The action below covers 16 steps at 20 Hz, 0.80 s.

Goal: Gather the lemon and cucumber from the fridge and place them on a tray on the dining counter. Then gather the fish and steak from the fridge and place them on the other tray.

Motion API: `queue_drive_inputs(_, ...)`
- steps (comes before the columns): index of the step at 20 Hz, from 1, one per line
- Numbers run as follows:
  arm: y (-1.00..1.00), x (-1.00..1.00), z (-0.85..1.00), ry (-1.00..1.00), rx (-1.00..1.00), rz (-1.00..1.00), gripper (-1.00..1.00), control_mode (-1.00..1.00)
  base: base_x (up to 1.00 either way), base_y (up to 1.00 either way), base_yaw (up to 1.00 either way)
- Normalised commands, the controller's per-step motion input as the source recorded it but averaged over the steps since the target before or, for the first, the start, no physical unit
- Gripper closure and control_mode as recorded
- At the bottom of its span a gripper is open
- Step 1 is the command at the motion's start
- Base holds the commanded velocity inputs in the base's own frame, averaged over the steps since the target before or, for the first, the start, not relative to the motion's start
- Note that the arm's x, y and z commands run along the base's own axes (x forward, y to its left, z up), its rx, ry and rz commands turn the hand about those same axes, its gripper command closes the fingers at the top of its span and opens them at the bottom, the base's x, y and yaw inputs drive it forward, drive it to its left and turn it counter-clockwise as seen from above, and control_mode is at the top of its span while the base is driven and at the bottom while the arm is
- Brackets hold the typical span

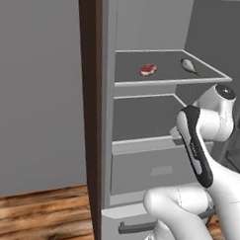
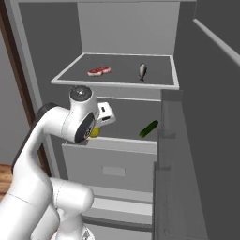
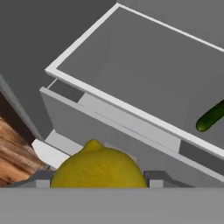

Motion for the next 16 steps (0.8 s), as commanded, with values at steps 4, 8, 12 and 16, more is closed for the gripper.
queue_drive_inputs(4, 0.0, -0.45, 0.65, 0.0, 0.02, -0.01, 1.0, -1.0, 0.0, 0.0, 0.0)
queue_drive_inputs(8, 0.0, -0.54, 0.56, 0.0, 0.04, -0.02, 1.0, -1.0, 0.0, 0.0, 0.0)
queue_drive_inputs(12, 0.0, -0.6, 0.48, 0.0, 0.04, -0.02, 1.0, -1.0, 0.0, 0.0, 0.0)
queue_drive_inputs(16, 0.0, -0.6, 0.36, 0.0, 0.03, -0.02, 1.0, -1.0, 0.0, 0.0, 0.0)
